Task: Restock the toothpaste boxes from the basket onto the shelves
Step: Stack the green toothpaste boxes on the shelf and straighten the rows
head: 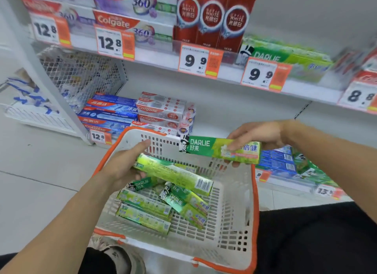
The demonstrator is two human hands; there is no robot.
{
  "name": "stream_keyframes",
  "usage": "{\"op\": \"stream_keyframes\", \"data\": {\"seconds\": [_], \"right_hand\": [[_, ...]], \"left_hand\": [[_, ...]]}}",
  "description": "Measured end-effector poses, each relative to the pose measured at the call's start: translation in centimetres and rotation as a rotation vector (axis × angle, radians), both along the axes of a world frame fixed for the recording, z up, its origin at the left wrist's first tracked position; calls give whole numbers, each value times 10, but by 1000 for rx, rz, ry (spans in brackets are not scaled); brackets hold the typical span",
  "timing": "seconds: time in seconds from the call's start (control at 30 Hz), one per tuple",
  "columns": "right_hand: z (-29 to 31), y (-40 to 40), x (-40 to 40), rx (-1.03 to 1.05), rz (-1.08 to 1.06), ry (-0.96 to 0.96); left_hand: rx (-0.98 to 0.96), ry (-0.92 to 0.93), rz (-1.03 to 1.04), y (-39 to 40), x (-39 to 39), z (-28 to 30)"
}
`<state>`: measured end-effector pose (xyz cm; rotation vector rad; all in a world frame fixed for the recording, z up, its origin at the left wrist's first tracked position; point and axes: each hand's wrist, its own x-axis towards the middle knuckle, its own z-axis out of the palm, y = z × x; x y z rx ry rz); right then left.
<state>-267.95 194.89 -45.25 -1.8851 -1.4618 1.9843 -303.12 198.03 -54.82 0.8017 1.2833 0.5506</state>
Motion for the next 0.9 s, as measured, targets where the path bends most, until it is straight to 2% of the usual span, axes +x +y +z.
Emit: {"op": "stream_keyframes", "data": {"seconds": [0.13, 0.23, 0.37, 0.47, 0.57, 0.73, 0.9], "right_hand": [[6, -7, 6, 183, -102, 37], [3, -11, 5, 139, -167, 172], [3, -7, -4, 76, -92, 230], [-8, -10, -11, 71, 12, 143], [-20, -13, -20, 105, 2, 115], [-13, 4, -19, 279, -29, 132], [6, 12, 2, 376, -118, 234]], "left_hand": [[-62, -130, 58, 2, 16, 25], [-90, -167, 64, 4, 28, 38], [-114, -77, 7, 2, 51, 55], [-115, 50, -48, 3, 63, 60], [-136, 164, -110, 10, 61, 74], [2, 219, -253, 31, 61, 119], [150, 125, -412, 41, 45, 142]]}}
